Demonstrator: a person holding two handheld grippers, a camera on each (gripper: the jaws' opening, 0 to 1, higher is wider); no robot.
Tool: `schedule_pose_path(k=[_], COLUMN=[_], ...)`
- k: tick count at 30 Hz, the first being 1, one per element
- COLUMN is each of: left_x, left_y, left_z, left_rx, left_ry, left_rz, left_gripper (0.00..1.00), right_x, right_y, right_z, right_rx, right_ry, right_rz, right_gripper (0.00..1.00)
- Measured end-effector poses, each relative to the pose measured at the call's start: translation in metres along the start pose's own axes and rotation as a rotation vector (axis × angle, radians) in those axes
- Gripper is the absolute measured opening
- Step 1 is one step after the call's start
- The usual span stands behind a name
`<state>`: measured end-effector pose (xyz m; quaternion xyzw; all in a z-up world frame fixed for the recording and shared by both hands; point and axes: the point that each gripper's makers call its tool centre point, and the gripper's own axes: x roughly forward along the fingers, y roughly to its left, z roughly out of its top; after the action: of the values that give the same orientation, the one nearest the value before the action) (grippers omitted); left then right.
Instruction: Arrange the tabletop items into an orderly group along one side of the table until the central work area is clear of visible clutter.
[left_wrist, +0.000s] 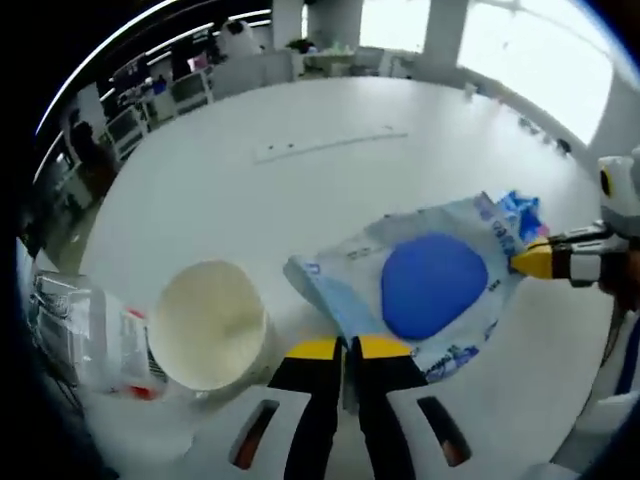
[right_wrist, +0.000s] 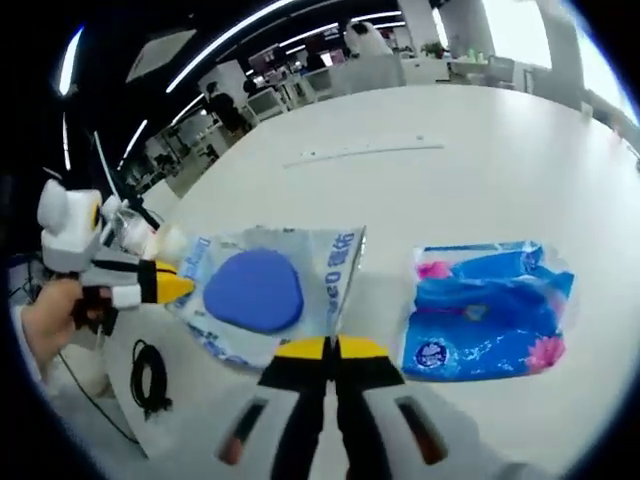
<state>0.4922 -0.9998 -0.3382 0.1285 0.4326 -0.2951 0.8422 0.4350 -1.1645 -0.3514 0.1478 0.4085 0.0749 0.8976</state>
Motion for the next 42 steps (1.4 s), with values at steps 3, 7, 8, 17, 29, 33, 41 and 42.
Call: schedule_pose_path(k=[3,7,8,17,29,33,41,42], left_x=[0.004,0.008,0.01,0.012,0.002,-0.005,-0.006,-0.005], left_y=[0.002,0.003,0.003,0.003,0.005,0.0,-0.016,-0.017], left_z=[-0.001,-0.006,-0.009,-0.013,0.002,0.005,-0.004,-0.007], left_rx=[-0.007,-0.009,-0.008,-0.011,0.032,0.028,0.068,0.096], left_ry=[0.004,0.017,0.025,0.028,-0.045,-0.068,-0.077,-0.064], left_rz=[0.008,0.014,0.017,0.03,0.073,0.058,-0.025,-0.016], left_gripper=[0.0,0.01,0.01,0.01,0.18,0.23,0.44,0.45], right_x=[0.003,0.007,0.008,0.009,-0.008,-0.023,-0.063,-0.069], right_y=[-0.001,-0.003,-0.004,-0.007,0.001,0.007,0.023,0.026], right_z=[-0.001,-0.001,-0.002,-0.006,0.022,0.037,0.035,0.033], right_rx=[0.003,-0.009,-0.007,-0.02,-0.077,-0.134,-0.03,-0.008], right_ry=[0.009,0.02,0.024,0.026,-0.1,-0.164,-0.266,-0.278], right_rz=[-0.002,-0.001,0.001,-0.001,-0.014,-0.014,0.08,0.096], right_gripper=[0.0,0.0,0.0,0.01,0.16,0.23,0.3,0.32])
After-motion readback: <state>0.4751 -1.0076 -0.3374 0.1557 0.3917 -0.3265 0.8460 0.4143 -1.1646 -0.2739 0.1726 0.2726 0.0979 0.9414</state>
